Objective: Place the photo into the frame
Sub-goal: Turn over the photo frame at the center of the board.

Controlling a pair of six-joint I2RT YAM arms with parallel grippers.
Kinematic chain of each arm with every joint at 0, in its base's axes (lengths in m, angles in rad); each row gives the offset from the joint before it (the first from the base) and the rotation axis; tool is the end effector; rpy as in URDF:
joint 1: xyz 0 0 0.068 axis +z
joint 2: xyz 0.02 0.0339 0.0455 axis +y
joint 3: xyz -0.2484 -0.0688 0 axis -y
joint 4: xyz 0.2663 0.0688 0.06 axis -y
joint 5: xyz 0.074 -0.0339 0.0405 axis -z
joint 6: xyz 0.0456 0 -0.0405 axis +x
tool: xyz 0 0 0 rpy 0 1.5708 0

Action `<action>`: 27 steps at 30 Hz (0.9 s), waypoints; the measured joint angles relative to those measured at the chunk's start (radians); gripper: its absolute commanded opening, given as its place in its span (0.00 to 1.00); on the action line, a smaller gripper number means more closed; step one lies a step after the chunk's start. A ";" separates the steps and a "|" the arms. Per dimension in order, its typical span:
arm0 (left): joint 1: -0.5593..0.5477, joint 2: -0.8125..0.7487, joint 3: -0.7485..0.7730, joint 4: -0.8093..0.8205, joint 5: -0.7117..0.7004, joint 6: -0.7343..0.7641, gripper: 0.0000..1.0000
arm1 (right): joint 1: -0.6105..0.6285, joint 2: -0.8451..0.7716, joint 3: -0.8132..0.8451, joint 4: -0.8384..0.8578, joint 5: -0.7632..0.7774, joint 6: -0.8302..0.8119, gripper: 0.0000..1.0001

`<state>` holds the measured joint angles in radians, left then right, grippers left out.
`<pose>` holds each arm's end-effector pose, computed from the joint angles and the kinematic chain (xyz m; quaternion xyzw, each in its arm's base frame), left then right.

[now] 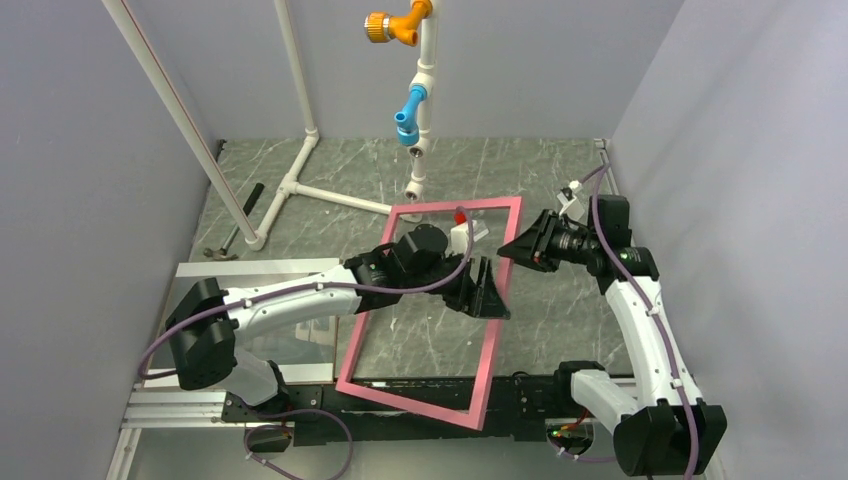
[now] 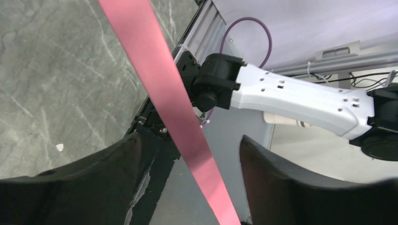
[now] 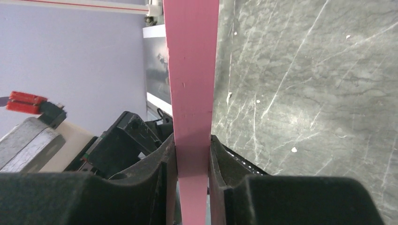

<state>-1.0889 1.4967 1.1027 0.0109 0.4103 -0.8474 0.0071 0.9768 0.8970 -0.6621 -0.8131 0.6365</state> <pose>0.1591 -0.3433 0.2711 0.2109 0.7918 -0.5470 0.1714 0.2286 0.0347 0.2868 0.1088 0.8487 0.4604 0.2364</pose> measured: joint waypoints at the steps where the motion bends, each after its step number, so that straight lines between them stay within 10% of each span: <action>1: -0.002 0.000 0.021 -0.019 -0.006 0.015 0.89 | 0.000 0.005 0.023 -0.013 0.010 0.000 0.00; 17: -0.095 0.101 0.580 -0.597 -0.249 0.218 0.99 | 0.004 0.098 0.341 -0.307 0.196 -0.028 0.00; 27: -0.170 0.274 0.710 -0.824 -0.452 0.236 0.78 | 0.006 0.104 0.403 -0.335 0.212 -0.024 0.00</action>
<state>-1.2591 1.7702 1.8130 -0.8135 -0.0422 -0.6117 0.0132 1.0809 1.3003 -0.9974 -0.6006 0.6128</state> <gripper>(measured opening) 0.882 0.269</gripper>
